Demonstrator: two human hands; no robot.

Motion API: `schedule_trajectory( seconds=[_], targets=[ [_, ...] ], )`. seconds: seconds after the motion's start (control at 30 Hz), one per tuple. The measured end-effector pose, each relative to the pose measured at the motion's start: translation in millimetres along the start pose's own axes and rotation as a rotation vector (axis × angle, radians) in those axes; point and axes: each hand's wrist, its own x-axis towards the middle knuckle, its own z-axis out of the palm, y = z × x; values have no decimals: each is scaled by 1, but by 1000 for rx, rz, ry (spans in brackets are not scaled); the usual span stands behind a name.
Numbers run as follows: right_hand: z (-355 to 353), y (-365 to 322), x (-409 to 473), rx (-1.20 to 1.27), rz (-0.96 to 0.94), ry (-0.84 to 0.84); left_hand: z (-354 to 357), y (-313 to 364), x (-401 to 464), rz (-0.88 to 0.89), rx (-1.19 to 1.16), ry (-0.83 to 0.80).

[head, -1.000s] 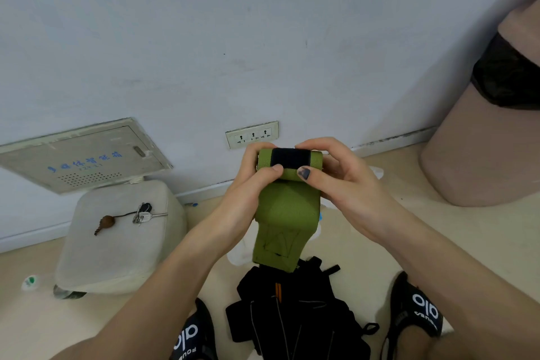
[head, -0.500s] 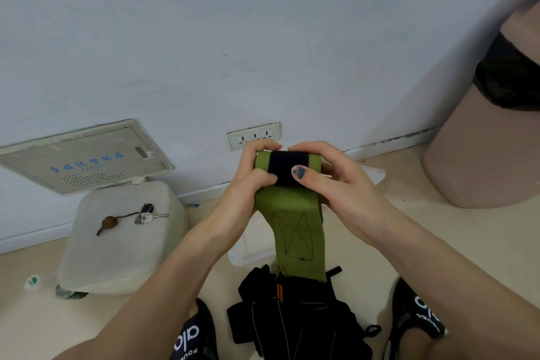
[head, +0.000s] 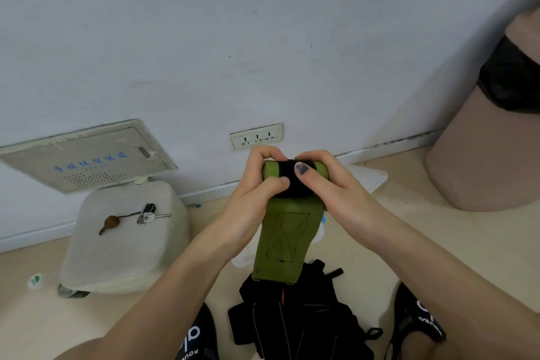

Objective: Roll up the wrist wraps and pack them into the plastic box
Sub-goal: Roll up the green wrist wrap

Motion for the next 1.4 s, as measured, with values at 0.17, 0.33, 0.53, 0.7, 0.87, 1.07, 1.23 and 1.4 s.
schedule_trajectory(
  seconds=[0.17, 0.33, 0.53, 0.7, 0.87, 1.07, 1.23, 1.4],
  targets=[
    [1, -2, -5, 9, -64, 18, -1, -4, 4, -55, 17, 12],
    [1, -2, -7, 49, -91, 32, -1, -11, 12, -101, 102, 75],
    [1, 2, 1, 106, -24, 58, -1, -5, 5, -36, -24, 51],
    [-15, -19, 17, 192, 20, 241, -19, 10, 10, 18, -103, 108],
    [12, -11, 10, 256, 73, 286, 5, -10, 9, -18, -92, 97],
    [12, -8, 0, 203, 167, 192, 9, -18, 6, -103, -46, -5],
    [6, -4, -3, 54, 198, 74, 1, -5, 9, -18, -25, 10],
    [-1, -7, -7, 99, 172, 62, -1, -1, 11, 19, 34, 5]
  ],
)
